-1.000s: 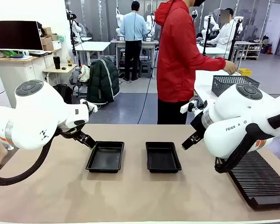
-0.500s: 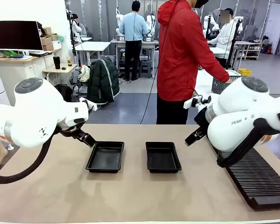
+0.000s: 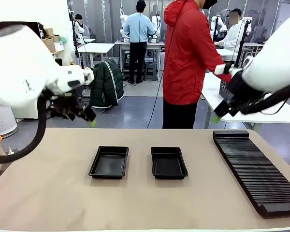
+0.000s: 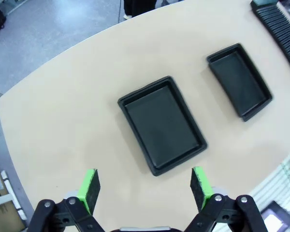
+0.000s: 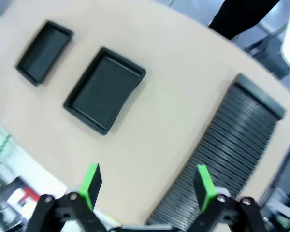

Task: Inspect and transfer BCBs to ESD trays.
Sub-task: Pick up the Blank PCB from the PCB Rack and place it in the left ESD tray.

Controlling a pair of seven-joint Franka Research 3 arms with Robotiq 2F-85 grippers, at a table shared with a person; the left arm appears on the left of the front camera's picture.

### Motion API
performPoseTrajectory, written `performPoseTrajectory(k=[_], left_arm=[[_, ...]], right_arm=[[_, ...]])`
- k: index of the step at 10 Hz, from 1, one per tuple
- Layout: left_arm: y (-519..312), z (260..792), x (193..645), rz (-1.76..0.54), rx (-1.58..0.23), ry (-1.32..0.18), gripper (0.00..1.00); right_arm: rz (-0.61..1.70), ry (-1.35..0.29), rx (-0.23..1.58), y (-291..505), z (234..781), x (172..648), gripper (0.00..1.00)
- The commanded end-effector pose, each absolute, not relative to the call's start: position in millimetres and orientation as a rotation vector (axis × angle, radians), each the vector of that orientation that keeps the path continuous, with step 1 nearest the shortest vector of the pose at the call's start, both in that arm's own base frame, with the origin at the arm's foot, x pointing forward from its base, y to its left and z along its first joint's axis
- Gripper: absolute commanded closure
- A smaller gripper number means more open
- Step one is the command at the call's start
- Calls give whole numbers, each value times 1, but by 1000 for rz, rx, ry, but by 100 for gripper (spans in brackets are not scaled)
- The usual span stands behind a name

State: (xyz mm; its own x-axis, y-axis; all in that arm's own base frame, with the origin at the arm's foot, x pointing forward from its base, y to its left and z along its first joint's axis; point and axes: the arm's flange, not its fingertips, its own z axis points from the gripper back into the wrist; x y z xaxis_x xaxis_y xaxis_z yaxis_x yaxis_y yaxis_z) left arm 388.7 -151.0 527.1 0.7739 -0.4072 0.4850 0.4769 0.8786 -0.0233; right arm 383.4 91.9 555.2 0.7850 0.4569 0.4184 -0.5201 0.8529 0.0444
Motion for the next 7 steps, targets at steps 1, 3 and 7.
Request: performPoseTrajectory(k=[1, 3, 7], left_arm=[[-144, 571, 390, -393, -237, -474, 0], [-132, 614, 388, -306, -284, -458, 0], [-110, 678, 374, -164, -320, -417, 0]], right_arm=[[487, -310, 245, 64, 596, 399, 0], [430, -223, 339, 29, 636, 404, 0], [256, -28, 534, -22, 691, 416, 0]])
